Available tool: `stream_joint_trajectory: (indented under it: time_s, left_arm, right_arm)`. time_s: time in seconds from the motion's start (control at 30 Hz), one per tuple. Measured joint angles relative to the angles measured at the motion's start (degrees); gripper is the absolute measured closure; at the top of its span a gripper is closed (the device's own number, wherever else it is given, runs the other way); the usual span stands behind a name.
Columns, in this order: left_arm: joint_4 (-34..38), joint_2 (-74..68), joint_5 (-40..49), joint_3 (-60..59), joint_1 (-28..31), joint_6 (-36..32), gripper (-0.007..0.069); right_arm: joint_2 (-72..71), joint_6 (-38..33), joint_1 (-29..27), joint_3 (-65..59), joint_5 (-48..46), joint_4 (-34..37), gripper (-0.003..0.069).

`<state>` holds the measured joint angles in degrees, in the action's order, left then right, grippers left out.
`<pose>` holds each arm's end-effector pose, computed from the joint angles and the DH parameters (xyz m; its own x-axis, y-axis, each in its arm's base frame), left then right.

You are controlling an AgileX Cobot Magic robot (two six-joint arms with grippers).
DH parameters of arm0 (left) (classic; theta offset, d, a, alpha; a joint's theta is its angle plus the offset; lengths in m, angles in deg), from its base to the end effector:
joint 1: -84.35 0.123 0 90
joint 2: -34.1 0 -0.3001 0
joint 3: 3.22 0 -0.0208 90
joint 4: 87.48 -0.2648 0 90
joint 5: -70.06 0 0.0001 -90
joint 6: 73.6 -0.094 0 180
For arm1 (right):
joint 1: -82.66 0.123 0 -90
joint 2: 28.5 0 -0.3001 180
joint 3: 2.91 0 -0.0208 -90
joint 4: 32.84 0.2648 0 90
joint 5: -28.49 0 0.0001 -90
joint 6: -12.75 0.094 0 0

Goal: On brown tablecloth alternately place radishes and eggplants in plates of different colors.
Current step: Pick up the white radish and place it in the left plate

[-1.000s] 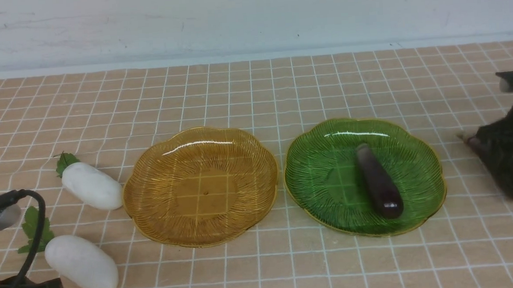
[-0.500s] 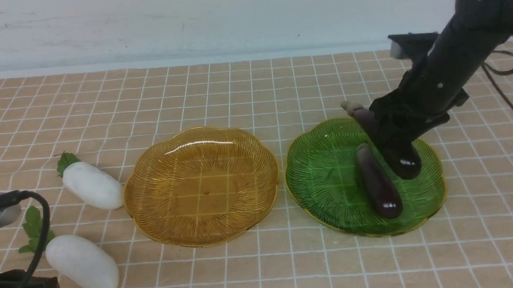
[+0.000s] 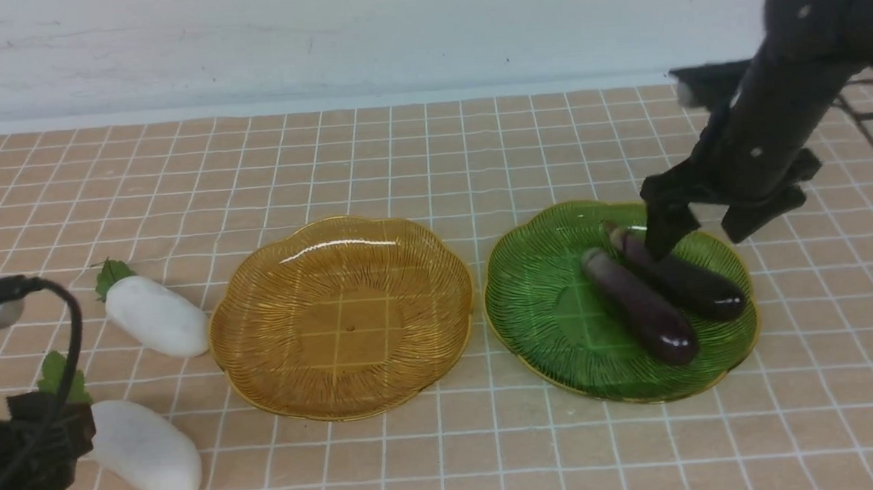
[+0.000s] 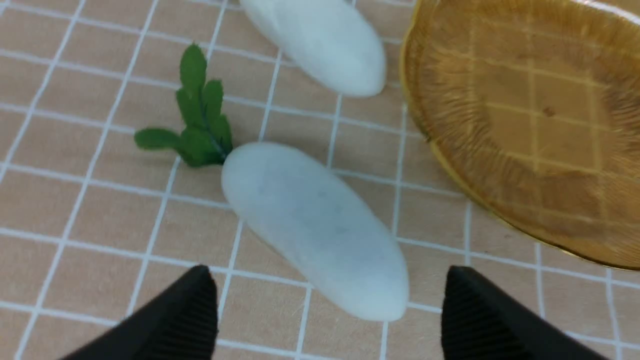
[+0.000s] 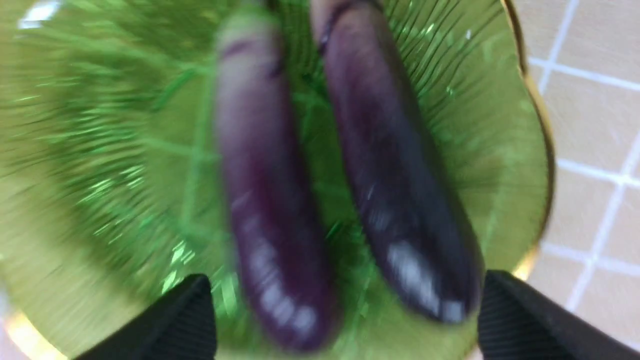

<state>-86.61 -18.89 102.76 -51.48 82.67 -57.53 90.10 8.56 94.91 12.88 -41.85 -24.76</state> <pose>0.1506 -0.0052 0.2661 -0.6743 -0.2694 -0.6876 -0.1668 0.9626 -0.2136 0.4056 0.1008 0.2556 -0.9638 -0.2350 -0.1257 -0.2507 0.9595 0.1282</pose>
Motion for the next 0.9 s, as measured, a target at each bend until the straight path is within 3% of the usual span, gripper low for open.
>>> stream_joint_trajectory:
  time_s: [0.23,0.33,0.47,0.67,0.8,0.9]
  left_arm:
    - [-3.6,-12.6,0.4,2.6,0.0,8.1,0.0028]
    - [-5.0,-24.6,-1.4,8.1,0.0,17.0,0.0026]
    - [-5.0,-29.8,-1.7,10.4,0.0,18.9,0.0026]
    - [-4.5,-37.6,-2.2,11.8,0.0,20.6,0.0026]
    - [-2.3,-42.9,-5.6,11.9,0.0,21.4,0.0031]
    - [-0.3,-44.1,-5.1,12.0,0.0,20.9,0.0109]
  right_arm:
    - [-17.4,0.0,0.0,-7.9,-0.4,0.5,0.0211]
    - [-25.1,-0.1,0.0,-10.2,-1.2,0.4,0.033]
    - [-28.8,-0.5,0.0,-10.6,-1.4,0.4,0.0429]
    - [-30.5,-0.7,0.0,-11.3,-1.4,0.4,0.053]
    - [-30.5,-0.8,0.0,-12.2,-1.6,0.5,0.0539]
    - [-30.5,-1.0,0.0,-12.5,-1.6,0.5,0.0538]
